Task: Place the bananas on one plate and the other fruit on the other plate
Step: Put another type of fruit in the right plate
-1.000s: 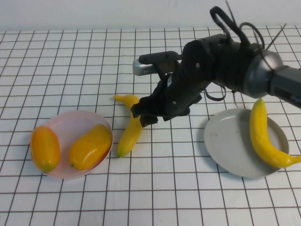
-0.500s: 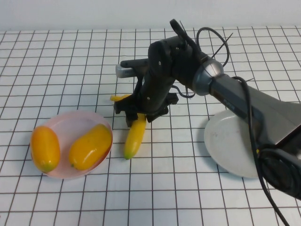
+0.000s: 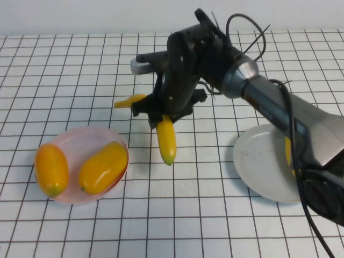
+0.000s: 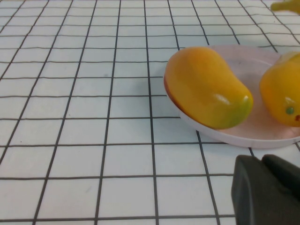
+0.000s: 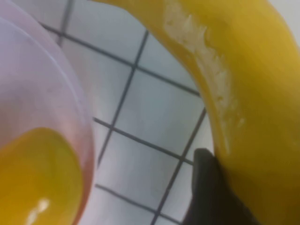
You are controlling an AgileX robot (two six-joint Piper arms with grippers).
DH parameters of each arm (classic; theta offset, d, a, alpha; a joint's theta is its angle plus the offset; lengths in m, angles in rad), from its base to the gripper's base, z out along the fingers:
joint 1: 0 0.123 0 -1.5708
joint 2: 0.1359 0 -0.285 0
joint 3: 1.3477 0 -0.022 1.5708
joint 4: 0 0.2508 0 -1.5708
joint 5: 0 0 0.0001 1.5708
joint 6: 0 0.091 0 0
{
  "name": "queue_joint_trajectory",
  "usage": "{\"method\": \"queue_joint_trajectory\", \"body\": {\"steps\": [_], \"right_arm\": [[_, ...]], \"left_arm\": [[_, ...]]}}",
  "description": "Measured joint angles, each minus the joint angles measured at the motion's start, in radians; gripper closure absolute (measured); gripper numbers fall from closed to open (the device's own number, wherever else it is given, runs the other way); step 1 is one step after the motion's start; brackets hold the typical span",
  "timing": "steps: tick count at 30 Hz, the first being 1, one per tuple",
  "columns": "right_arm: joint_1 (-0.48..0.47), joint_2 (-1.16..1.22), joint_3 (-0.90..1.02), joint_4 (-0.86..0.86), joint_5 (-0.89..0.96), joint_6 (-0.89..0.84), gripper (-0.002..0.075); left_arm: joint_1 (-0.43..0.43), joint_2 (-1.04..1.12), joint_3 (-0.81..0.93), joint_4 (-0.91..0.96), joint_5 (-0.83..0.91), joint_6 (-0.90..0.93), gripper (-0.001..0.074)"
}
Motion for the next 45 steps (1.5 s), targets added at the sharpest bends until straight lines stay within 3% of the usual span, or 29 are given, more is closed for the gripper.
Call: {"method": "queue_joint_trajectory", "body": {"steps": [8, 13, 18, 25, 37, 45], "right_arm": [[-0.046, -0.231, 0.092, 0.033, 0.002, -0.09, 0.041], [-0.074, -0.381, 0.41, -0.117, 0.002, -0.115, 0.041], [-0.074, -0.591, 0.784, -0.282, -0.04, -0.033, 0.041], [-0.114, -0.8, 1.125, -0.314, -0.231, 0.115, 0.041], [-0.16, -0.71, 1.199, -0.31, -0.372, 0.165, 0.041], [-0.16, -0.681, 1.199, -0.31, -0.387, 0.165, 0.0319]], "left_arm": [[0.0, 0.0, 0.0, 0.0, 0.0, 0.0, 0.0738], [0.0, 0.0, 0.0, 0.0, 0.0, 0.0, 0.0738], [0.0, 0.0, 0.0, 0.0, 0.0, 0.0, 0.0738], [0.0, 0.0, 0.0, 0.0, 0.0, 0.0, 0.0738], [0.0, 0.0, 0.0, 0.0, 0.0, 0.0, 0.0738], [0.0, 0.0, 0.0, 0.0, 0.0, 0.0, 0.0738]]}}
